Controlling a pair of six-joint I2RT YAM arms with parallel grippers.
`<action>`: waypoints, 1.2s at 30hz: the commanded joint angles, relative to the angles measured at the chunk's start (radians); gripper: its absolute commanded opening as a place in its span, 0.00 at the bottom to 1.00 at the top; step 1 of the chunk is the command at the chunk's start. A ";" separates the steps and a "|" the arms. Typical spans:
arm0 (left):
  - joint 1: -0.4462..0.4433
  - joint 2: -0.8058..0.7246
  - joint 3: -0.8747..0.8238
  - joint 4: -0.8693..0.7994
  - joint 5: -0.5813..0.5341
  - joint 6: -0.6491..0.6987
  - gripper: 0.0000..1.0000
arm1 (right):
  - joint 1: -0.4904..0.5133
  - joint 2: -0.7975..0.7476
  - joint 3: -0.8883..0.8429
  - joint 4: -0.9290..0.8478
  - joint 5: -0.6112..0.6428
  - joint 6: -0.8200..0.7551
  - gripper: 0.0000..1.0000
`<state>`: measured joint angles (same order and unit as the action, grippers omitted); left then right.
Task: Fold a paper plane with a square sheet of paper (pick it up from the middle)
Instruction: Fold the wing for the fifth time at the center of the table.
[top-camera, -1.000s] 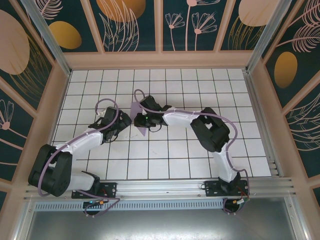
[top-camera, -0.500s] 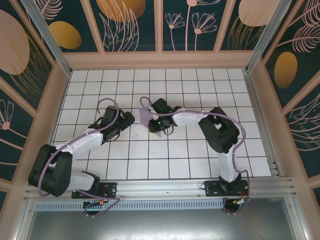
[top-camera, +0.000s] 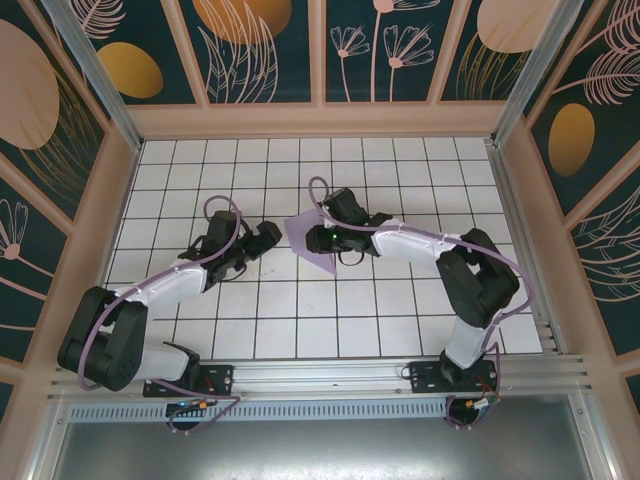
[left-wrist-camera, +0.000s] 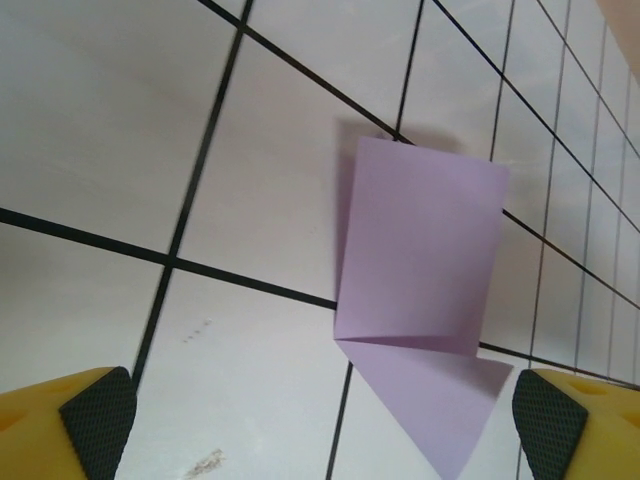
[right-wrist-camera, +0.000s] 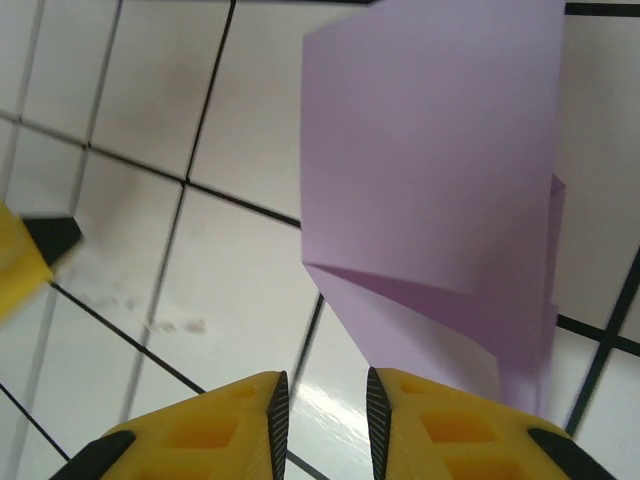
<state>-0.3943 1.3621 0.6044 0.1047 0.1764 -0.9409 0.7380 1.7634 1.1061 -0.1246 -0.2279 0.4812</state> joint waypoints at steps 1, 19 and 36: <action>-0.001 0.016 -0.016 0.082 0.073 -0.018 0.98 | -0.005 0.016 -0.044 0.112 -0.013 0.209 0.30; -0.083 0.121 -0.008 0.223 0.169 -0.174 0.86 | -0.107 0.142 -0.024 0.079 -0.093 0.176 0.28; -0.121 0.269 0.072 0.236 0.130 -0.210 0.57 | -0.153 0.167 -0.080 0.104 -0.163 0.148 0.26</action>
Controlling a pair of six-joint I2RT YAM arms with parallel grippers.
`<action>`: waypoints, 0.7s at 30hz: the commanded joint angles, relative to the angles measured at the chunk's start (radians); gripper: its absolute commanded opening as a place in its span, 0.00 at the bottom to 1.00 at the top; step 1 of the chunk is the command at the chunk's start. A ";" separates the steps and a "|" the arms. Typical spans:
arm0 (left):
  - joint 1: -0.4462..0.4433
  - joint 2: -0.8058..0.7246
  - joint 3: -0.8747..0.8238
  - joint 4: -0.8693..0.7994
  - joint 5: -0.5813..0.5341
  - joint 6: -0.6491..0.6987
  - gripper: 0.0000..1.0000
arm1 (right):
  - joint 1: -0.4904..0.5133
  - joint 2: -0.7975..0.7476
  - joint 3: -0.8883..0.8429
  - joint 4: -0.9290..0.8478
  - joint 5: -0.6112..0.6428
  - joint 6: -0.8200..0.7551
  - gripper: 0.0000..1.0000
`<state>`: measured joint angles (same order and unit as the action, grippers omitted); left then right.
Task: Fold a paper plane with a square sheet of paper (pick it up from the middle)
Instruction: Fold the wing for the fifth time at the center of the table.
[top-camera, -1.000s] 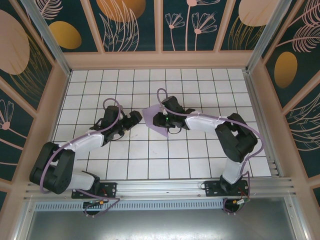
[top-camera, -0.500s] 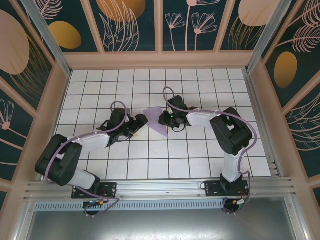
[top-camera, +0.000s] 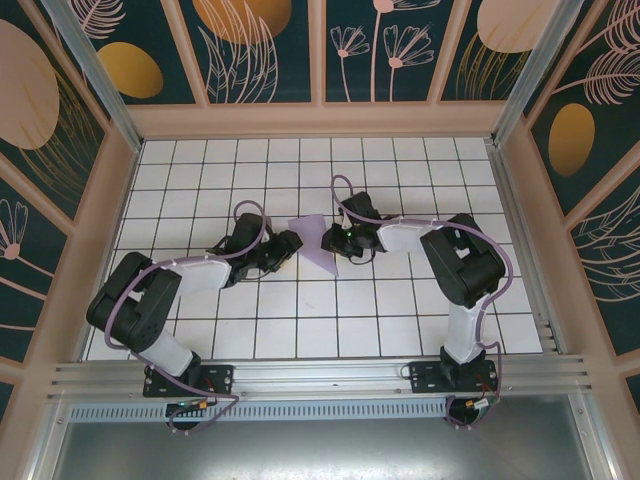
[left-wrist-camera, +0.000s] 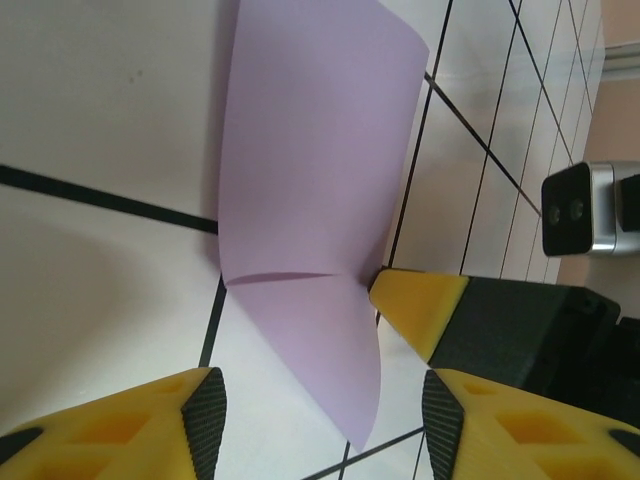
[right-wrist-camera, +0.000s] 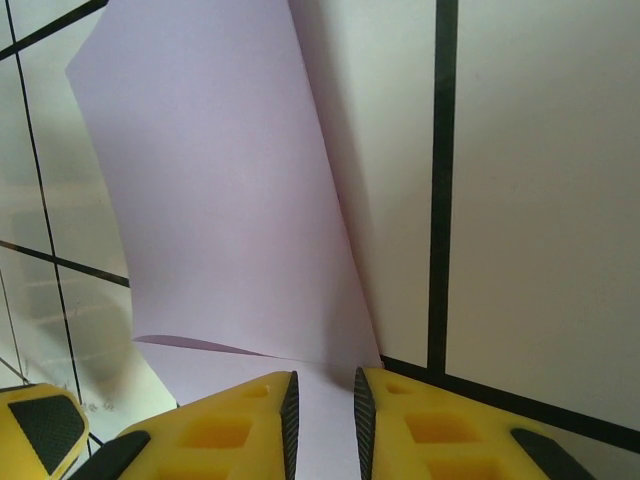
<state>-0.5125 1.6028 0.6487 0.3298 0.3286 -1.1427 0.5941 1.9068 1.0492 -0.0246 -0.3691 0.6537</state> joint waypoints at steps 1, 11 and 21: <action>-0.003 0.036 0.028 0.014 -0.021 -0.010 0.57 | -0.010 0.026 -0.023 0.003 -0.024 -0.026 0.26; -0.002 0.092 0.052 0.035 -0.008 -0.020 0.51 | -0.017 0.032 -0.035 0.014 -0.034 -0.022 0.26; -0.002 0.154 0.084 0.039 0.002 -0.026 0.51 | -0.020 0.032 -0.043 0.018 -0.039 -0.022 0.25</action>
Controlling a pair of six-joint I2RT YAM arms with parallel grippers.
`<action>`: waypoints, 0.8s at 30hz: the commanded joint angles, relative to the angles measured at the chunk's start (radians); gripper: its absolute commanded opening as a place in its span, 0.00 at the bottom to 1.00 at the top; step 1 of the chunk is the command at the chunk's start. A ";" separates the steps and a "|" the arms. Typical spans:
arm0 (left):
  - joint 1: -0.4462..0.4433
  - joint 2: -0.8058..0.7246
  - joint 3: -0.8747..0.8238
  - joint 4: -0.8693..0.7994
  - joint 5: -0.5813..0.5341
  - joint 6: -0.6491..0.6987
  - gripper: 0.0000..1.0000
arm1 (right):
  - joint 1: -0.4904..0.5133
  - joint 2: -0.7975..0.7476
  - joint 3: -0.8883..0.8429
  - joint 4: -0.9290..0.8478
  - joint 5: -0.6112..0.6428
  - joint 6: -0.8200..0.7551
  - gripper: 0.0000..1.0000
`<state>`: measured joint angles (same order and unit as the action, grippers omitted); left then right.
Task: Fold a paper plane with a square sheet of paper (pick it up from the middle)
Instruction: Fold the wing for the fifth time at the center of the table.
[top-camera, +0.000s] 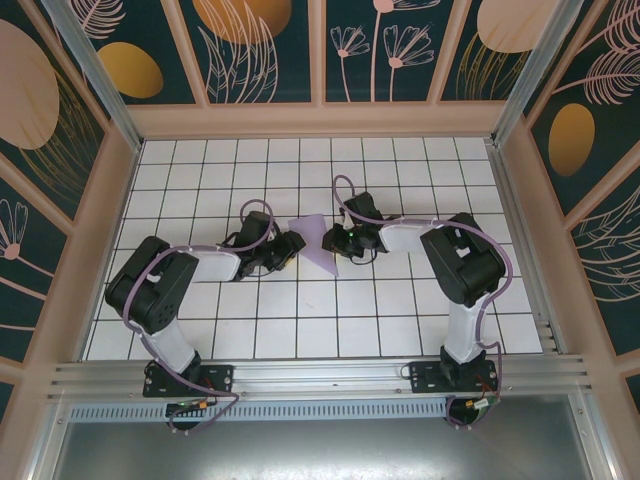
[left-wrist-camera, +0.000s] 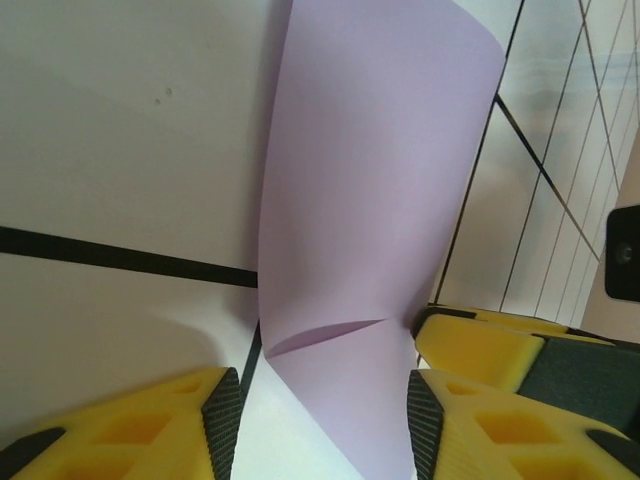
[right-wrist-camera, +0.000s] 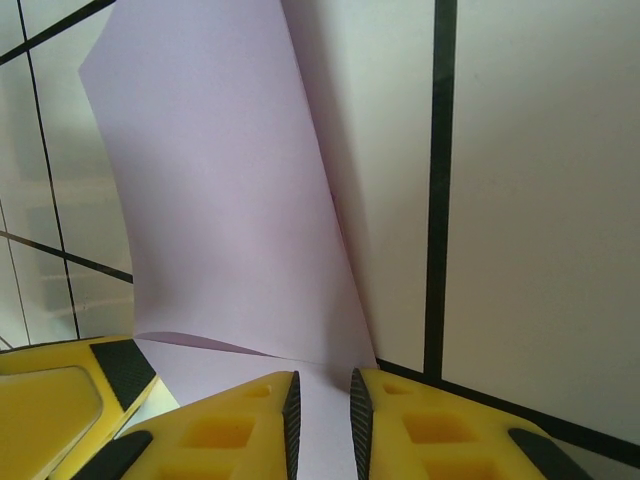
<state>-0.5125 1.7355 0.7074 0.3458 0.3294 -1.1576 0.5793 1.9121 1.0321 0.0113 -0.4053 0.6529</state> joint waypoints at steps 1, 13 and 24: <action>-0.003 0.028 0.027 0.028 0.008 -0.013 0.51 | -0.006 0.027 -0.026 -0.018 -0.003 -0.021 0.25; -0.003 0.042 0.046 0.095 0.060 0.006 0.39 | -0.009 0.029 -0.031 -0.016 -0.008 -0.025 0.25; -0.003 0.084 0.062 0.109 0.095 0.016 0.19 | -0.018 -0.024 -0.009 0.021 -0.052 -0.118 0.37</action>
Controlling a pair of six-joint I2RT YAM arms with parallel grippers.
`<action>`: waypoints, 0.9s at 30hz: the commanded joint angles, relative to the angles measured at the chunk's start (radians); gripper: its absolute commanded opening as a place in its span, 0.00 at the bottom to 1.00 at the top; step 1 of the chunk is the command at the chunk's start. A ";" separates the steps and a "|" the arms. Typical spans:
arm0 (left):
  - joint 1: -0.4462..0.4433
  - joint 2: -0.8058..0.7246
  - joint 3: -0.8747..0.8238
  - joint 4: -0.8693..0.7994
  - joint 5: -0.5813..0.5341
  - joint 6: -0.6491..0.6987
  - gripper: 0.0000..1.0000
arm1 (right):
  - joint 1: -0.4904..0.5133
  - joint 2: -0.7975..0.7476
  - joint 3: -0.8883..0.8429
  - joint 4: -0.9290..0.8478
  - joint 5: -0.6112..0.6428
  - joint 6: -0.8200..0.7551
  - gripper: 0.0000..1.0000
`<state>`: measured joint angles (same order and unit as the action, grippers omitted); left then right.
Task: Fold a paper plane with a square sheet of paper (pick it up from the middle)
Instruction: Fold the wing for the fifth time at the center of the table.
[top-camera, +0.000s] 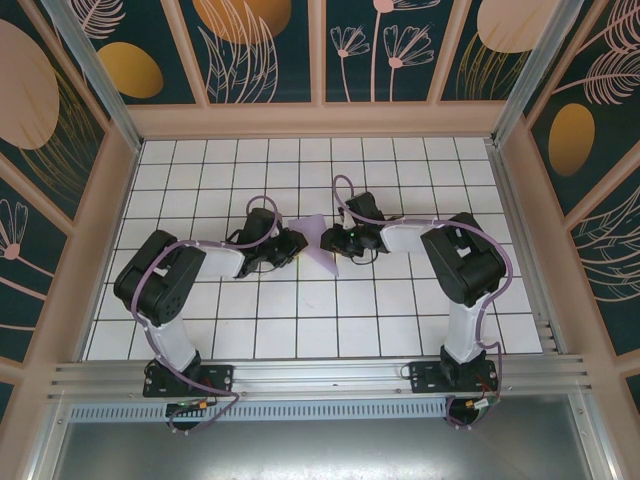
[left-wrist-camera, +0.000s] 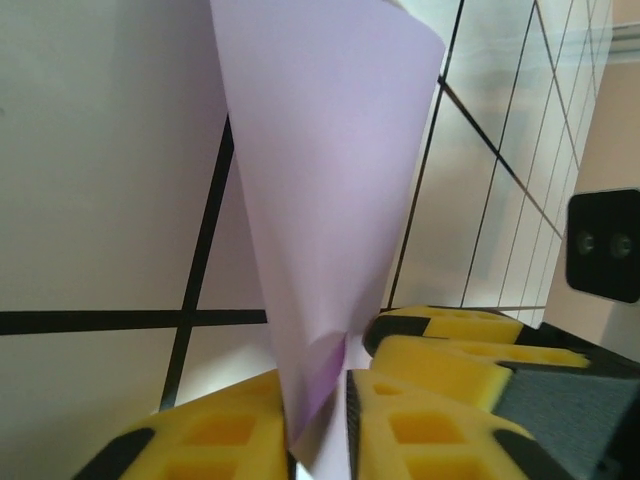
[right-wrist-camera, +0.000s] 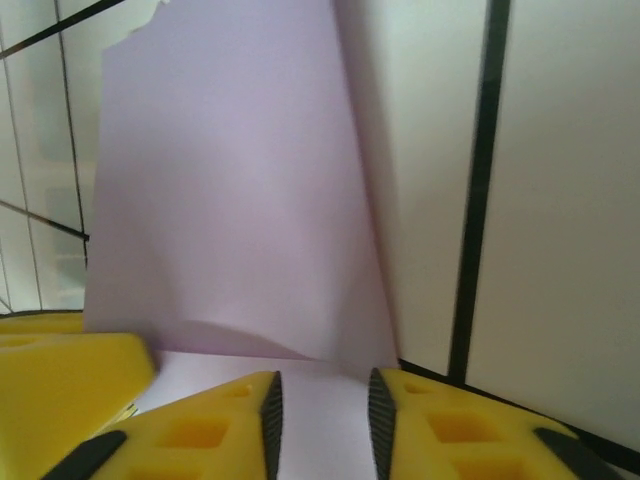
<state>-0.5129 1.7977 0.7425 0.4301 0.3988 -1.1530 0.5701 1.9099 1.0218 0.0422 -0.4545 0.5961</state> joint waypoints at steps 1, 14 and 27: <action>-0.003 0.022 0.031 0.020 0.026 0.013 0.17 | -0.010 -0.029 0.010 -0.013 0.000 -0.071 0.39; -0.003 -0.004 0.064 -0.050 0.011 0.004 0.01 | 0.051 -0.300 -0.152 0.067 0.278 -0.327 0.68; -0.003 -0.019 0.072 -0.073 0.015 -0.038 0.03 | 0.268 -0.179 -0.189 0.211 0.603 -0.533 0.62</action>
<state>-0.5125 1.8061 0.7982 0.3695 0.4110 -1.1694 0.8242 1.6787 0.8181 0.1997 0.0399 0.1196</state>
